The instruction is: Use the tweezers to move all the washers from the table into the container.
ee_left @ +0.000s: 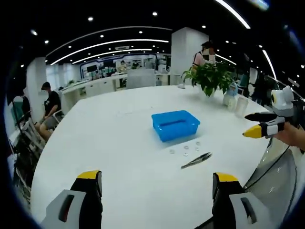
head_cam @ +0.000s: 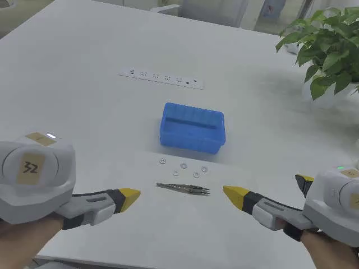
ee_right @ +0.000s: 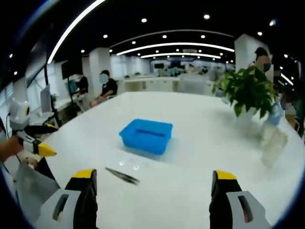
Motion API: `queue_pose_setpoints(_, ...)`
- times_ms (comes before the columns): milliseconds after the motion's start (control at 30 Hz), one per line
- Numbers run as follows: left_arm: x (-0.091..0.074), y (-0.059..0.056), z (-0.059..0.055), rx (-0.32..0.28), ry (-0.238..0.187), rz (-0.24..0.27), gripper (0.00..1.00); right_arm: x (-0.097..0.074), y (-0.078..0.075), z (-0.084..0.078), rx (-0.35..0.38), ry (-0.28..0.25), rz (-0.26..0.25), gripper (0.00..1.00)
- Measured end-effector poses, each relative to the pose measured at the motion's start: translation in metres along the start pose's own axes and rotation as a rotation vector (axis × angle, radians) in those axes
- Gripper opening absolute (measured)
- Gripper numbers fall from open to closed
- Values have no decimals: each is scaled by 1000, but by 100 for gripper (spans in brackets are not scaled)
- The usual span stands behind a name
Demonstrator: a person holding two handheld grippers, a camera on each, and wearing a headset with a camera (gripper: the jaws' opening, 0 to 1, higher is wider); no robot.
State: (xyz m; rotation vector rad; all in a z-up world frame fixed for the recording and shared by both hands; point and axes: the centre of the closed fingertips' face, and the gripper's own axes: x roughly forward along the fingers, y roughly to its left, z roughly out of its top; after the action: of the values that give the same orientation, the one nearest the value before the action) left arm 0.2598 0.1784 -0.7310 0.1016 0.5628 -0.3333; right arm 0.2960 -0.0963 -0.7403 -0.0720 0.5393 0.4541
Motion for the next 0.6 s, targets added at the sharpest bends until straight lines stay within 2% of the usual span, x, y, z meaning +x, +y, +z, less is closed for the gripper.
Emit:
queue_pose_setpoints(200,1,1,3,12,-3,0,99,0,2,-3,-7,12,8,99)
queue_pose_setpoints(600,3,0,1,16,16,-2,99,2,3,-2,-16,15,11,99)
